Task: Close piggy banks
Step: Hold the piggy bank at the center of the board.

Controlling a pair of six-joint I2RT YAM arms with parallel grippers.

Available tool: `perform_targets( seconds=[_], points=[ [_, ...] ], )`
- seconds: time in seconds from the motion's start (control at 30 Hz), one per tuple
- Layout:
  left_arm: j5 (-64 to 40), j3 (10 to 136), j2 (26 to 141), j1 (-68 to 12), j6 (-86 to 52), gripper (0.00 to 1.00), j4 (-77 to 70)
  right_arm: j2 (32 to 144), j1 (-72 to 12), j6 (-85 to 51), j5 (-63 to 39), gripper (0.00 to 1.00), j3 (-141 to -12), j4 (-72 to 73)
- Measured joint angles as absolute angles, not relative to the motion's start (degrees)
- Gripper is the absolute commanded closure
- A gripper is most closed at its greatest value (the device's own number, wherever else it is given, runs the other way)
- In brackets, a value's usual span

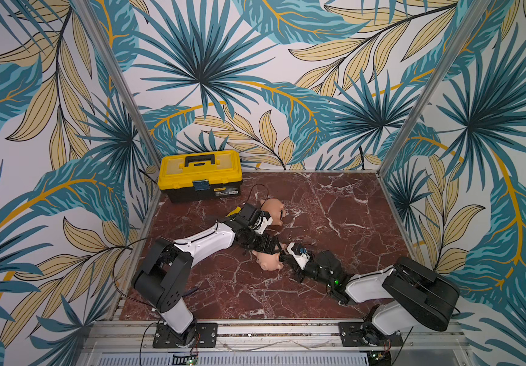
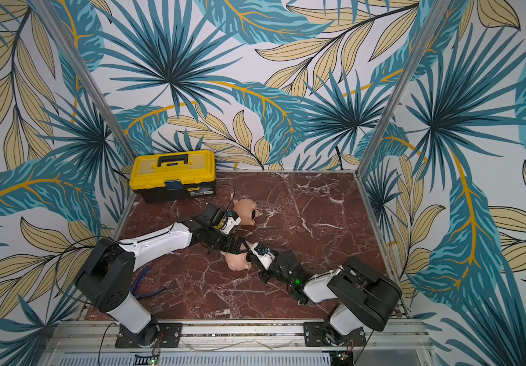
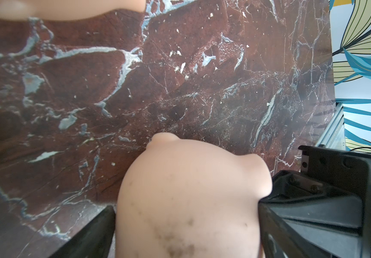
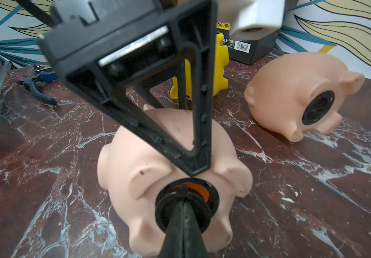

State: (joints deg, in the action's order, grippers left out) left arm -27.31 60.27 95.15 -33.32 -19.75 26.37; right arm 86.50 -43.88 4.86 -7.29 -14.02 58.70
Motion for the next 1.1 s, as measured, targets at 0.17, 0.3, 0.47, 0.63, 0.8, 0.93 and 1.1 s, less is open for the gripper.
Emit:
perform_targets(
  seconds=[0.17,0.3,0.47,0.63,0.8,0.93,1.1],
  points=[
    [-27.31,60.27,95.15,-33.32,-19.75,0.03,26.37,86.5,-43.88,5.02,-6.61,1.0,-13.89,59.46],
    [-27.31,60.27,95.15,-33.32,-19.75,0.03,26.37,86.89,-43.88,5.21,-6.48,1.0,-13.91,60.2],
    [-27.31,60.27,95.15,-33.32,-19.77,0.03,26.35,88.55,-43.88,5.61,-6.5,1.0,-13.91,60.64],
    [-27.31,60.27,95.15,-33.34,-19.77,0.03,26.35,89.76,-43.88,5.65,-6.46,1.0,-13.91,61.87],
    [-27.31,60.27,95.18,-33.34,-19.79,0.03,26.35,90.04,-43.88,5.65,-6.48,1.0,-13.96,63.11],
    [-27.33,60.27,95.2,-33.34,-19.81,0.03,26.35,90.02,-43.88,5.63,-6.44,1.0,-14.02,63.18],
    [-27.35,60.27,95.22,-33.34,-19.84,0.03,26.33,90.02,-43.88,5.32,-6.44,1.0,-14.04,63.18]
  ],
)
